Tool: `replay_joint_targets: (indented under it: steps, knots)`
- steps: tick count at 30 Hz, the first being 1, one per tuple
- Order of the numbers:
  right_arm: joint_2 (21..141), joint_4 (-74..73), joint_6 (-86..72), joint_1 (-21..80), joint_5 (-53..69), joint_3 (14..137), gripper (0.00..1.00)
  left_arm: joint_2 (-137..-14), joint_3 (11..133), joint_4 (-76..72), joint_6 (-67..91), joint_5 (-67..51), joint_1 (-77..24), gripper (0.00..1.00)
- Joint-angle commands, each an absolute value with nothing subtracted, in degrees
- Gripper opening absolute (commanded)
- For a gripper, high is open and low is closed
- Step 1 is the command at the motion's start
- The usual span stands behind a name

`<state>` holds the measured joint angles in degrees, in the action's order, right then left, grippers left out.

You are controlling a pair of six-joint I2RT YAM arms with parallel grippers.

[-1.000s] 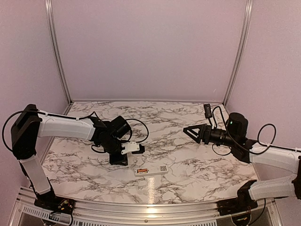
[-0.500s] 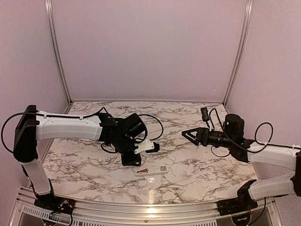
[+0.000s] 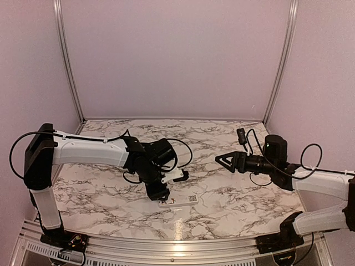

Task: Load the batteries into the remote control
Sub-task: Place the battery cover on the remote control without the battery cover.

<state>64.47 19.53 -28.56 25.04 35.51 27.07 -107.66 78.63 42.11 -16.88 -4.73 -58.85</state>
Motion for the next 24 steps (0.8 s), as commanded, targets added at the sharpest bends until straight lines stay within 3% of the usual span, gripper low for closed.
replay_joint_targets:
  steps: [1, 5, 15, 24]
  knots:
    - [65.19, 18.79, -27.93, 24.34, 35.38, 28.66, 0.85, -104.88, 77.97, 36.10, -8.30, -3.69, -56.04, 0.56]
    - [65.71, 18.93, -27.76, 24.37, 36.73, 28.89, 0.84, -100.03, 73.13, 30.79, 0.41, -4.68, -55.12, 0.63]
    - [67.62, 20.03, -28.48, 24.35, 38.35, 29.13, 0.81, -94.43, 60.30, 18.74, 23.22, -10.70, -55.20, 0.66]
    - [68.00, 20.31, -28.95, 24.35, 39.02, 29.31, 0.80, -96.59, 57.29, 12.38, 28.84, -11.64, -54.64, 0.62]
